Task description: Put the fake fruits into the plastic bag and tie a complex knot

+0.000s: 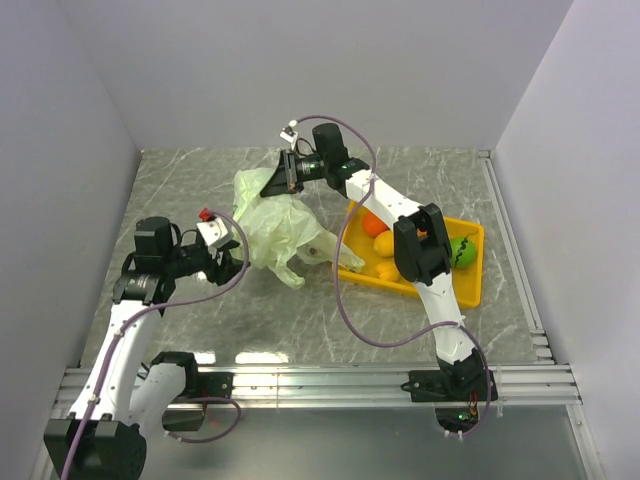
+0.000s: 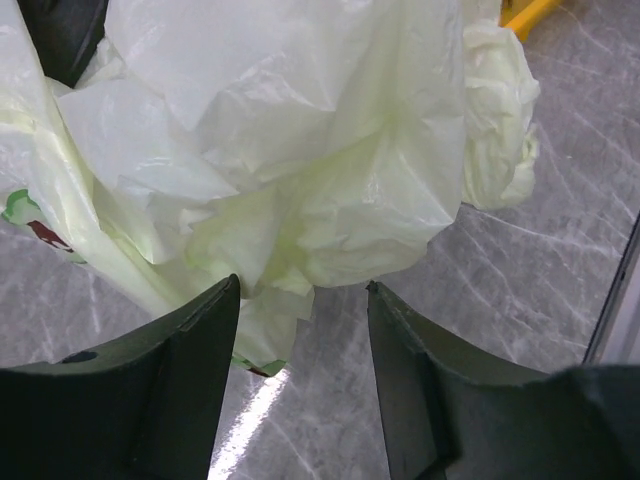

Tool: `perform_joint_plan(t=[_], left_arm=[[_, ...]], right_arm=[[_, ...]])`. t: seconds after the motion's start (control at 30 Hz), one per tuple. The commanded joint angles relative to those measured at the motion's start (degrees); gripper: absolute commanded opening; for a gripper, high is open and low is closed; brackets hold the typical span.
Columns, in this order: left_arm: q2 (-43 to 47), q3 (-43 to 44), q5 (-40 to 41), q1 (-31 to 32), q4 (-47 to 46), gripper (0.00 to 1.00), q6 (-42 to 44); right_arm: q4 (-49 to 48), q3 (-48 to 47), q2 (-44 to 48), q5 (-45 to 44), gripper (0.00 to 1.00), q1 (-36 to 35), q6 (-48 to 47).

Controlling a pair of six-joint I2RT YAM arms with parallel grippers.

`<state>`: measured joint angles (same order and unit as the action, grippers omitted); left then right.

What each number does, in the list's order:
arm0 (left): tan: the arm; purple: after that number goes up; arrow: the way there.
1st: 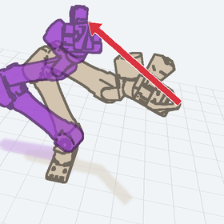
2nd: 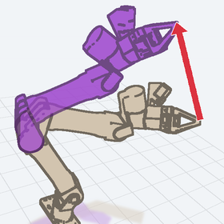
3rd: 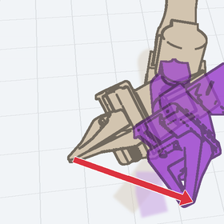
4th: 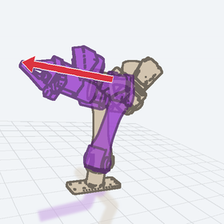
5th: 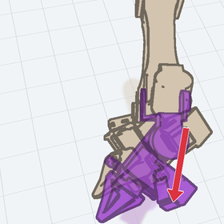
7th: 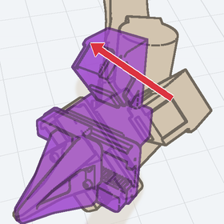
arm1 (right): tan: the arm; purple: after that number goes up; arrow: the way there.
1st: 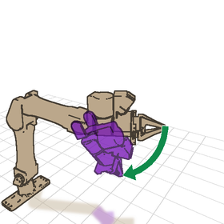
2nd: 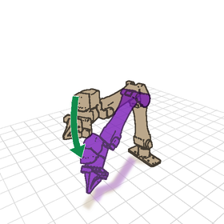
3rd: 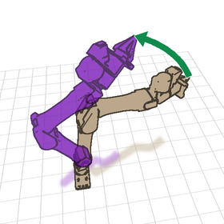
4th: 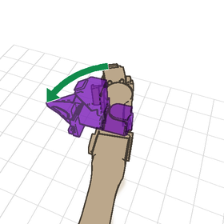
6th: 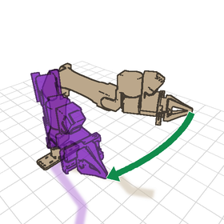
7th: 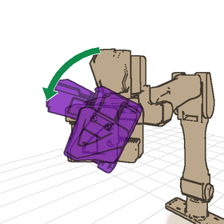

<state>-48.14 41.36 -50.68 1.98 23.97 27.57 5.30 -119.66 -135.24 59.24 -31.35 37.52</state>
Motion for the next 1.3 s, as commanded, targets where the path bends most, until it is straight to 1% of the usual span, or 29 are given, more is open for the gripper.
perform_joint_plan(t=[0.0,0.03,0.1,0.23,0.3,0.37,0.4,0.43,0.47,0.5,0.53,0.57,0.6,0.63,0.7,0.73,0.77,0.83,0.9,0.93,0.97,1.0,1.03,1.07,1.1,1.13,1.17,1.23,1.27], left_arm=[[1.30,-1.72,1.80,0.22,-1.02,0.61,1.51],[1.21,-1.99,2.33,0.22,-1.55,0.66,2.13],[0.42,-2.60,3.30,0.13,-2.17,0.68,3.36],[-2.13,-3.39,4.00,0.13,-4.10,0.72,6.17],[-3.88,-3.83,3.83,0.13,-6.56,0.72,6.09],[-5.99,-3.40,2.96,0.13,-7.44,0.63,6.88],[-6.78,-2.96,1.38,0.13,-7.09,0.55,6.97],[-7.57,-2.26,0.32,0.13,-5.96,0.37,7.40],[-8.28,-0.34,-1.43,0.13,-3.77,0.30,9.06],[-8.89,0.72,-3.01,0.13,3.56,0.22,11.25],[-8.64,1.61,-5.38,0.13,7.11,0.08,15.89],[-8.29,2.57,-6.01,0.13,11.41,0.04,18.28],[-6.81,2.84,-6.54,0.13,15.19,0.01,20.66],[-5.66,3.02,-6.89,0.04,23.24,0.00,25.12],[-2.07,2.76,-6.81,0.04,28.66,0.00,26.74],[-0.39,2.84,-6.02,-0.04,34.07,0.00,32.66],[3.63,1.97,-4.97,-0.04,32.91,0.00,30.89],[6.29,1.27,-3.38,-0.04,28.87,0.00,24.49],[5.70,2.14,-3.64,-0.04,29.82,0.00,25.33],[4.47,2.58,-3.55,-0.04,29.65,0.00,23.60],[1.41,3.36,-1.81,-0.04,25.64,0.00,20.19],[-0.18,3.72,-0.49,-0.13,23.17,0.00,16.24],[-2.03,4.33,0.13,-0.22,21.32,0.00,11.15],[-5.44,5.56,0.40,-0.39,18.86,0.00,8.84],[-6.95,6.18,1.10,-0.48,17.44,0.00,6.55],[-8.36,6.62,1.45,-0.57,16.13,0.00,1.66],[-10.64,7.41,1.63,-0.75,14.37,0.00,-0.22],[-12.15,8.03,1.02,-1.19,13.22,0.00,-3.73],[-13.20,8.29,1.19,-1.36,12.25,0.00,-5.06]], right_arm=[[-5.47,0.12,2.17,2.54,0.00,-0.02,4.05],[-7.22,0.39,2.26,3.24,0.00,-0.11,4.40],[-9.77,1.00,2.26,5.35,0.00,-0.63,6.07],[-9.69,1.09,2.61,7.46,0.00,-1.78,5.46],[-9.00,1.53,2.96,8.08,0.00,-2.39,4.41],[-5.94,0.83,3.14,8.08,0.00,-3.45,1.18],[-5.74,0.57,3.14,7.65,0.00,-3.62,0.11],[-4.17,0.04,2.79,6.86,0.00,-4.15,-2.16],[-1.72,-1.96,2.44,5.89,0.00,-4.07,-3.58],[-0.74,-3.38,1.92,3.01,0.00,-4.15,-4.64],[-0.21,-4.78,0.26,1.50,0.00,-4.15,-5.95],[1.10,-7.93,-0.72,-0.69,0.00,-3.72,-6.40],[0.94,-9.35,-1.68,-2.19,0.00,-3.45,-6.49],[0.59,-10.67,-3.61,-5.07,0.00,-3.19,-6.75],[-0.46,-14.02,-5.38,-8.25,0.00,-2.40,-7.28],[-1.34,-14.72,-6.52,-11.05,0.00,-2.22,-7.89],[-2.22,-15.51,-6.96,-12.47,0.00,-2.13,-8.59],[-3.36,-15.61,-7.67,-14.94,0.00,-2.22,-11.22],[-3.89,-15.69,-8.11,-18.97,0.01,-2.92,-12.99],[-4.07,-15.78,-8.46,-20.12,0.11,-3.18,-14.56],[-3.90,-16.48,-8.72,-21.70,0.40,-3.54,-15.19],[-3.02,-17.36,-8.90,-22.32,0.55,-3.97,-15.80],[-1.97,-18.15,-8.55,-22.76,0.64,-4.07,-17.37],[0.21,-18.85,-7.94,-23.55,0.87,-4.07,-18.52],[1.37,-18.42,-5.50,-24.17,0.91,-3.81,-19.66],[1.99,-17.46,-3.91,-24.26,0.92,-2.93,-22.55],[3.56,-14.58,-2.06,-24.87,0.93,-2.40,-24.14],[6.37,-12.37,3.47,-25.49,0.94,0.31,-28.18],[10.30,-11.22,5.14,-25.23,0.95,1.29,-29.24]])
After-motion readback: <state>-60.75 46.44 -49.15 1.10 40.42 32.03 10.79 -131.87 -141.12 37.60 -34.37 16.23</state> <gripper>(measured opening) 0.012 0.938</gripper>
